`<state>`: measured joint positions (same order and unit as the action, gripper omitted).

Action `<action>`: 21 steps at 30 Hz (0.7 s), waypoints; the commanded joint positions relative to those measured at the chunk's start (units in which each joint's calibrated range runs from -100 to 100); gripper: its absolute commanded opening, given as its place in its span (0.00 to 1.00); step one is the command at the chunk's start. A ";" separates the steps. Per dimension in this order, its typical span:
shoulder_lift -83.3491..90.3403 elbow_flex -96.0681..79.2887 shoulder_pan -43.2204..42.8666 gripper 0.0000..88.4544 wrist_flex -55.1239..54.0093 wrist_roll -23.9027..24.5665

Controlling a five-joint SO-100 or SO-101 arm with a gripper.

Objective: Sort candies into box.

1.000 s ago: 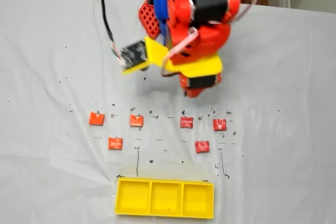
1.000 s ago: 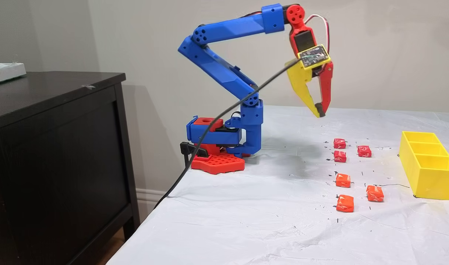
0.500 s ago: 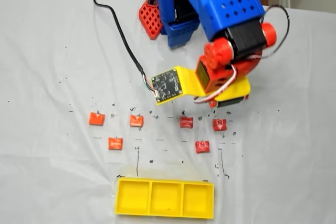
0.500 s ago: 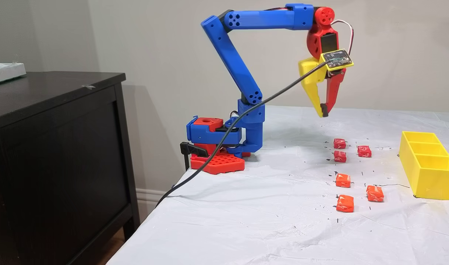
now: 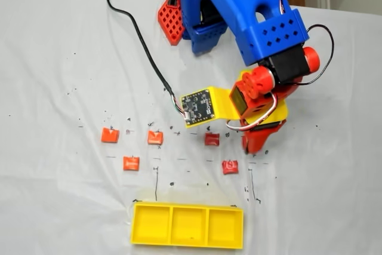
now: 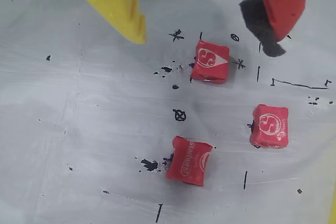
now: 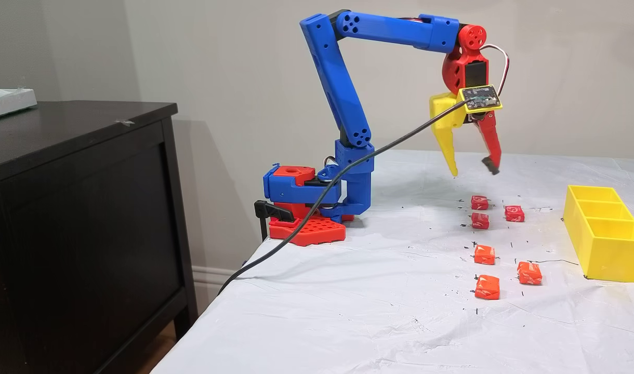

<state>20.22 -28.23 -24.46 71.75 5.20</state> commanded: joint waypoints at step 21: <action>-12.42 7.52 -2.98 0.33 -7.28 -0.54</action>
<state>8.12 -22.58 -26.88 65.40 5.20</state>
